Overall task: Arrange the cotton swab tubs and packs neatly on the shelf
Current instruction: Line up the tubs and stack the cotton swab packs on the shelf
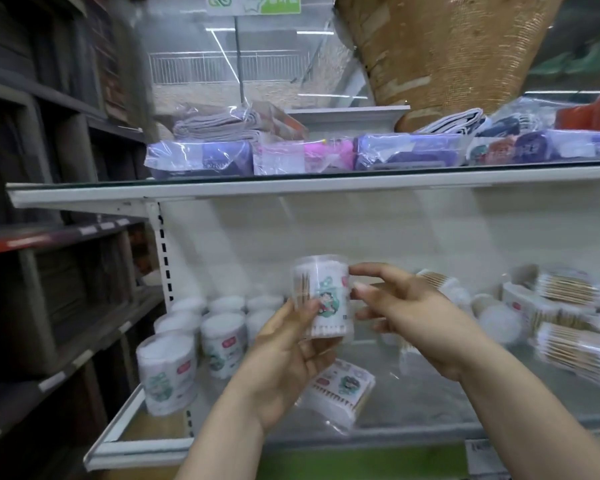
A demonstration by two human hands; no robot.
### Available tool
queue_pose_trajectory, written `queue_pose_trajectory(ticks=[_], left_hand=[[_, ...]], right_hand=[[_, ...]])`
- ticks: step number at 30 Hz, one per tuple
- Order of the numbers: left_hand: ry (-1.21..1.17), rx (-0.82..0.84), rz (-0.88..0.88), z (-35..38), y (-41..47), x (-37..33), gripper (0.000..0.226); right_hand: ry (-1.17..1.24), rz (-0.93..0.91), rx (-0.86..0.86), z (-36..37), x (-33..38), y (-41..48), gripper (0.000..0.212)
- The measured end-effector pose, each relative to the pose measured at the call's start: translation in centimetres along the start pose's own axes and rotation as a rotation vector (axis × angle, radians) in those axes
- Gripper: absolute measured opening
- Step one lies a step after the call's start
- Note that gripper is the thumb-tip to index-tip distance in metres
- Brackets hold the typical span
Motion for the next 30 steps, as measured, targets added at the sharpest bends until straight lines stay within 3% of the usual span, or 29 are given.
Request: queue_pose_trajectory(ticks=[2, 4, 6, 12, 17, 21, 23, 26, 30], left_hand=[[-0.042, 0.055, -0.029, -0.5, -0.5, -0.1, 0.057], [-0.074, 0.094, -0.035, -0.8, -1.0, -0.4, 0.049], [-0.122, 0.110, -0.039, -1.1, -1.3, -0.6, 0.041], [-0.249, 0.129, -0.116, -2.0, -2.3, -0.9, 0.045], [-0.178, -0.052, -0.088, -3.3, -2.5, -1.2, 0.046], [0.130, -0.216, 0.046, -4.6, -3.5, -2.7, 0.043], [0.474, -0.316, 0.108, -5.4, -4.3, -3.8, 0.042], [1.128, -0.461, 0.289, -6.6, -5.8, -5.6, 0.059], [1.479, -0.533, 0.497, -8.2, -7.2, -6.4, 0.041]], right_hand=[[0.025, -0.026, 0.041, 0.7, 0.1, -0.1, 0.034], [0.084, -0.036, 0.094, 1.4, 0.3, -0.2, 0.055], [0.116, -0.050, 0.122, 2.0, 0.5, -0.2, 0.060], [0.160, -0.051, 0.196, 3.6, 0.6, 0.1, 0.049], [0.249, -0.056, 0.196, 5.0, 0.4, 0.8, 0.034], [0.237, -0.079, 0.123, 6.5, -0.1, 1.5, 0.029], [0.218, -0.099, 0.110, 7.7, -0.3, 1.9, 0.030], [0.169, -0.105, 0.088, 9.3, -0.7, 2.3, 0.033], [0.075, -0.087, 0.117, 11.7, -2.0, 2.7, 0.034]])
Point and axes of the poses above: each hand's wrist, its own y-axis towards the middle knuckle, its own z-axis out of the palm, x = y × z, the point moved 2 cm from there along y, towards the middle knuckle, and after that the axes turned 6 degrees about z, right-handed, at the moved point
